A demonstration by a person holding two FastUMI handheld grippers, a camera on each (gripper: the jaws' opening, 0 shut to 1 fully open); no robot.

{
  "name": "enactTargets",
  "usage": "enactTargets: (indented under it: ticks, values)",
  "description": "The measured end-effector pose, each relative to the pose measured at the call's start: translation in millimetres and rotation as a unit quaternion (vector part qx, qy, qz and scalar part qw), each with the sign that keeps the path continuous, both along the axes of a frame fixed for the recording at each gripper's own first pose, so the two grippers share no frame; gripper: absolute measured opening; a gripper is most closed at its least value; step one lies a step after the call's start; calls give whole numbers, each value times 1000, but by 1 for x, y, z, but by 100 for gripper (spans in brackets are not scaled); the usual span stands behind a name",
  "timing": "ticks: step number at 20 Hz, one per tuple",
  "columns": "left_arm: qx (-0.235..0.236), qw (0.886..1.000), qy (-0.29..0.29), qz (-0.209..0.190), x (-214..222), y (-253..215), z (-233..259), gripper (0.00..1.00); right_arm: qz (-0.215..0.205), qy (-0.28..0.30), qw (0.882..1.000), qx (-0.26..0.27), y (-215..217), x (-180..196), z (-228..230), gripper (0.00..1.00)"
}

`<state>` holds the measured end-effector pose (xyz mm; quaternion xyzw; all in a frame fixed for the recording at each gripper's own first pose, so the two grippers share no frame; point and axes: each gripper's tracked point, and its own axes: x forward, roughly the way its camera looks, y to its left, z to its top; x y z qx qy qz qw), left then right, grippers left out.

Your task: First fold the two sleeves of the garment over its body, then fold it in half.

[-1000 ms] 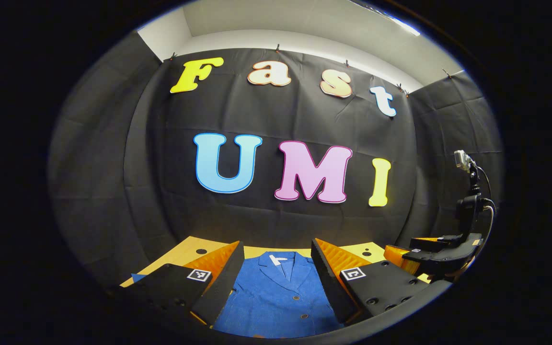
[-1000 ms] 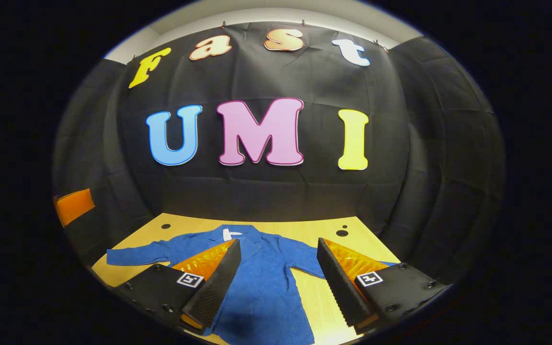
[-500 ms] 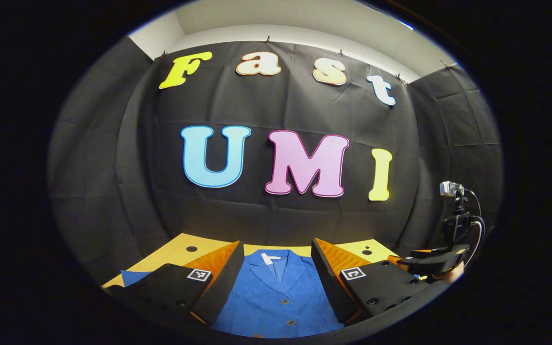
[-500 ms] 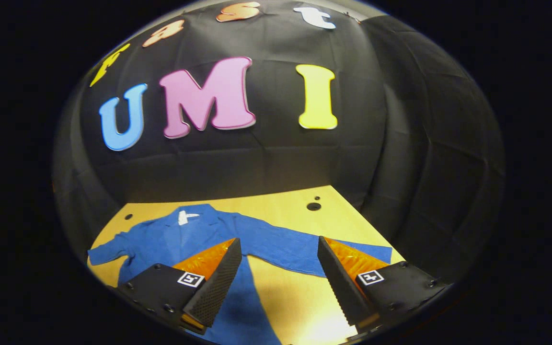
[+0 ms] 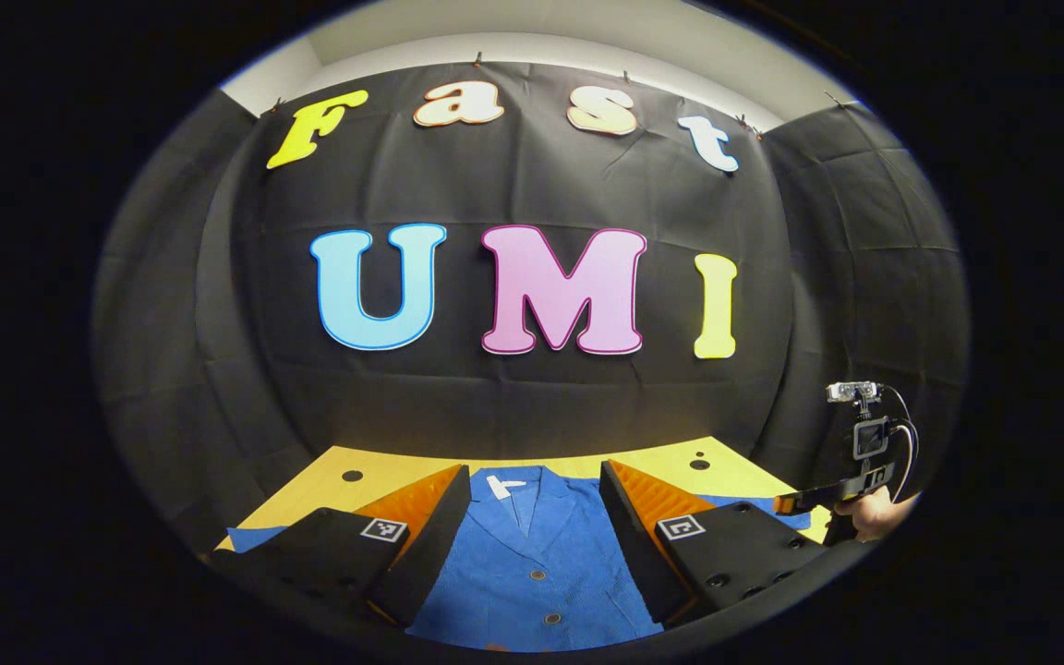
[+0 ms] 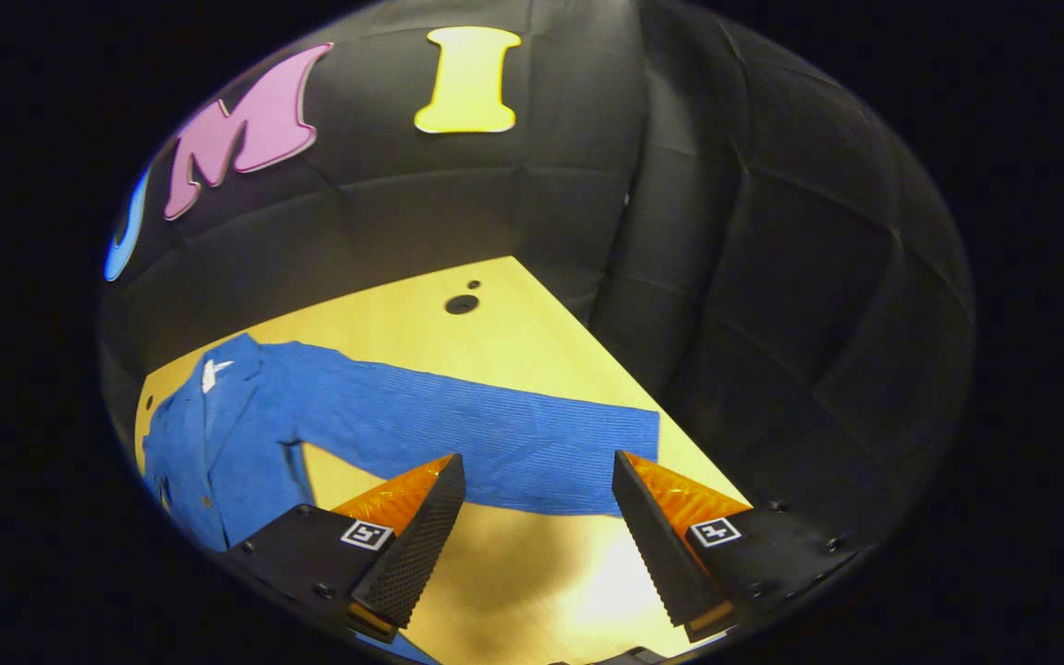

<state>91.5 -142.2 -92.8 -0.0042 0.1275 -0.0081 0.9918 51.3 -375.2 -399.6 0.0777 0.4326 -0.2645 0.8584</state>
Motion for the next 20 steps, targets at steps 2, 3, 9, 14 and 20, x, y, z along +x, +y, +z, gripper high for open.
enactTargets:
  ticks: [2, 3, 9, 14, 20]
  values:
    - [0, 1000, 8, -3, 4, -4, -5, 81, -26, 25, 999, 3, -24, -9, -19, 100]
    - [0, 1000, 12, -6, 6, -6, -7, 81, -40, 38, 998, 10, -34, -14, -29, 100]
    - [0, 999, 17, -37, 17, -31, -7, 81, -133, 78, 984, 91, -62, -28, -74, 100]
    - [2, 999, 27, -41, 14, -35, -14, 81, -155, 87, 978, 108, -71, -33, -88, 100]
    - [-1, 999, 37, -37, 8, -34, -21, 81, -92, 101, 987, 84, -63, -36, -90, 87]
